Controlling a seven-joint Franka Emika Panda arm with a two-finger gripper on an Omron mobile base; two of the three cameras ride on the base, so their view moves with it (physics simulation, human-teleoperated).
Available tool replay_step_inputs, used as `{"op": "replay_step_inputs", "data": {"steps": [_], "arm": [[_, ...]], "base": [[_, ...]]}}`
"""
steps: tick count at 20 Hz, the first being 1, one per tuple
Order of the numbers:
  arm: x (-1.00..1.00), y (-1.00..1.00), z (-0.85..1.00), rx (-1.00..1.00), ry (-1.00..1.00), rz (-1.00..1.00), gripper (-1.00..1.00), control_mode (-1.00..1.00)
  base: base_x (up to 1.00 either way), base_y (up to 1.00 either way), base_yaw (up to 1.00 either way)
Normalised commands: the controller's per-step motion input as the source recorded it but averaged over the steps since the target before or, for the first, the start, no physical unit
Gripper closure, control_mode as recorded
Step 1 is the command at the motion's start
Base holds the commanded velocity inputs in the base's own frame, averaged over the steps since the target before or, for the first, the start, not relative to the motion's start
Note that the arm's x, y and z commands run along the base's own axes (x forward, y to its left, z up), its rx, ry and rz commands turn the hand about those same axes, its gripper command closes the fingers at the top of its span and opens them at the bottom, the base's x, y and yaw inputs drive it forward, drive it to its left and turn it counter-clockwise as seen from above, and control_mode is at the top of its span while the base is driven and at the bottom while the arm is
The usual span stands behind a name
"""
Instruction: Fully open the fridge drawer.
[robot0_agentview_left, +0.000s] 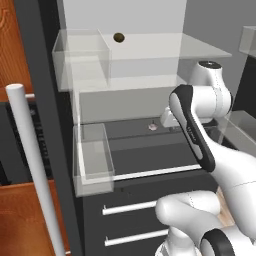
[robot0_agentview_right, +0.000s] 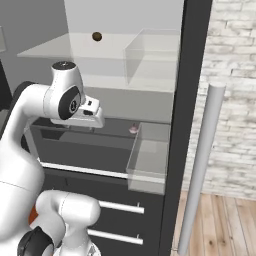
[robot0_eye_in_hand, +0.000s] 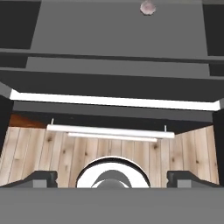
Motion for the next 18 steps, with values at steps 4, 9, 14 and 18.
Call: {"op": "replay_step_inputs", "data": {"steps": [4, 9, 14, 18], "arm": [[0.0, 0.0, 0.0, 0.0, 0.0, 0.0, -1.0, 1.0], [0.0, 0.0, 0.0, 0.0, 0.0, 0.0, -1.0, -1.0], [0.11, 0.0, 0.0, 0.0, 0.0, 0.0, -1.0, -1.0], [0.69, 0.0, -0.08, 0.0, 0.0, 0.0, -1.0, -1.0]], "base": [[-0.44, 0.0, 0.0], [-0.12, 0.0, 0.0], [0.0, 0.0, 0.0], [0.0, 0.0, 0.0]]}}
